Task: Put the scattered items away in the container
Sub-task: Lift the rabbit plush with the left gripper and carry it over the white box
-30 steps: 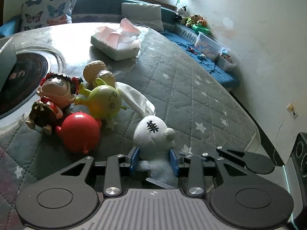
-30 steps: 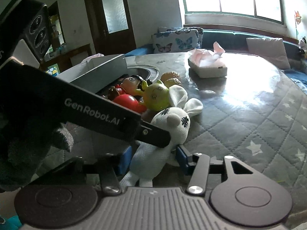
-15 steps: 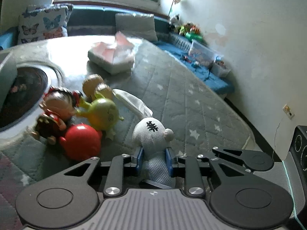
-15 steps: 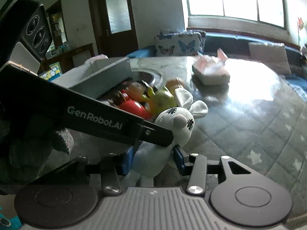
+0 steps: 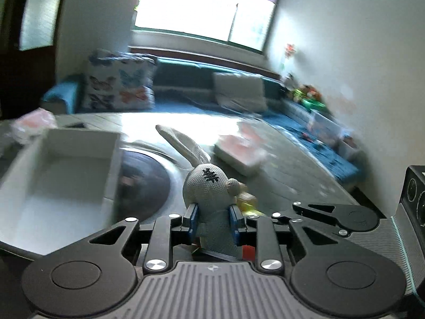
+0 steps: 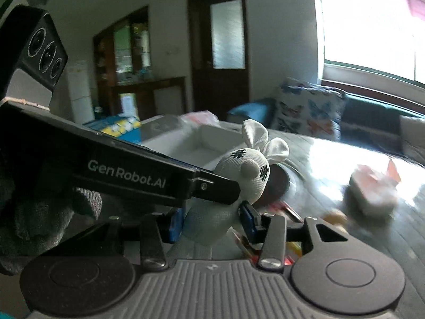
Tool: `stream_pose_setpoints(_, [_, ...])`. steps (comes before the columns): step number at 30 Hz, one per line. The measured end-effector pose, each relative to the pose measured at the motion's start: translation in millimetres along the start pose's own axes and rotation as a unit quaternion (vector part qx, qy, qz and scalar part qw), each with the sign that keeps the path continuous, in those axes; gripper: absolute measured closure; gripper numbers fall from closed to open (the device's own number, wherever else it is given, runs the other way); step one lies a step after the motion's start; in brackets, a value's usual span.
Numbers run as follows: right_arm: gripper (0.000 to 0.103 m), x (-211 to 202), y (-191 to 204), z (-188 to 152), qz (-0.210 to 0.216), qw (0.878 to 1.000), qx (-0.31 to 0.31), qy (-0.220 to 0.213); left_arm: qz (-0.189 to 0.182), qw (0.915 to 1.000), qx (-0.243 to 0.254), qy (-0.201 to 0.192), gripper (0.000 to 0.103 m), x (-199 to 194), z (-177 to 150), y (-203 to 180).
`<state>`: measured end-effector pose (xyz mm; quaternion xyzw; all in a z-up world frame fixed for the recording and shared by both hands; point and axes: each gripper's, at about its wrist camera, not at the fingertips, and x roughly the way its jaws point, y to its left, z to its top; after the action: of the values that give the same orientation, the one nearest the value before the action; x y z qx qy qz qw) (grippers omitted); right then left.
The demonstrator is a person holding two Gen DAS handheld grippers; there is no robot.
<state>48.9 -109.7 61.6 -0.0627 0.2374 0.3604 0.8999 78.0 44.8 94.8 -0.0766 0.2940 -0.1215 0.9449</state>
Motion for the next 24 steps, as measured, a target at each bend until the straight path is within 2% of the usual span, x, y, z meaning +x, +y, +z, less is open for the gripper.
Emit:
stream_pose_setpoints(4, [0.058,36.1,18.7,24.5,0.03,0.999,-0.017,-0.004,0.036,0.9993,-0.011,-0.007,0.076,-6.4,16.1,36.0])
stream_pose_setpoints(11, [0.058,98.1,41.2,57.8,0.072,0.997,-0.03,0.007,0.077,0.9963,-0.038,-0.002,0.076,-5.5,31.0,90.8])
stream_pose_setpoints(24, [0.058,180.2,53.7,83.4,0.108,0.992,-0.024,0.057,0.112,0.9919,-0.049,0.037,0.076,22.4,42.9,156.2])
